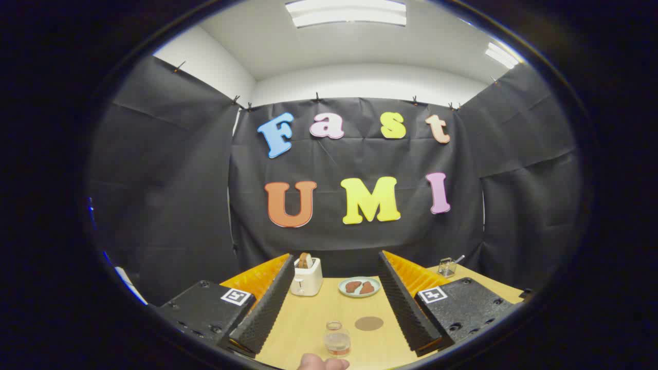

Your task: Take the bottle from table, then pour the juice into the cup, finally place the bottle on the coaster

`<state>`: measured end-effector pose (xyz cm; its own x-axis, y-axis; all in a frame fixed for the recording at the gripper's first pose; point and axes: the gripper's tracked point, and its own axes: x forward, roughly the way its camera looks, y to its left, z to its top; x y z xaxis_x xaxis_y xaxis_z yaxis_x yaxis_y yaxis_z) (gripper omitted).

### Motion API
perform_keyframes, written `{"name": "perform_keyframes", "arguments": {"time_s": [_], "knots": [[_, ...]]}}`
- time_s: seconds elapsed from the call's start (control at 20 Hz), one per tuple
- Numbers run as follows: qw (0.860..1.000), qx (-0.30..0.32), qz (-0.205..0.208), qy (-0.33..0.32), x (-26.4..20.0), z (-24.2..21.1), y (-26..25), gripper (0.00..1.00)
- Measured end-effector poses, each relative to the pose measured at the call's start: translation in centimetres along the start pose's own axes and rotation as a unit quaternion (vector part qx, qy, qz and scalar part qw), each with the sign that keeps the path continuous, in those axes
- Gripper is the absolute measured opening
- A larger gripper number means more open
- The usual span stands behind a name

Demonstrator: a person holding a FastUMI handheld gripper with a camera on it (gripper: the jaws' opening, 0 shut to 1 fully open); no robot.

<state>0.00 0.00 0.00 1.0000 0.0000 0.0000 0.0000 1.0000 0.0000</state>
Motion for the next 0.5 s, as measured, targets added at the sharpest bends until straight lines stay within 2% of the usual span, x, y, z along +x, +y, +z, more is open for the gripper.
{"name": "perform_keyframes", "arguments": {"time_s": [0.5], "knots": [[1.0, 0.016, 0.003, 0.011, -0.1, -1.3, 0.5, 1.0]]}}
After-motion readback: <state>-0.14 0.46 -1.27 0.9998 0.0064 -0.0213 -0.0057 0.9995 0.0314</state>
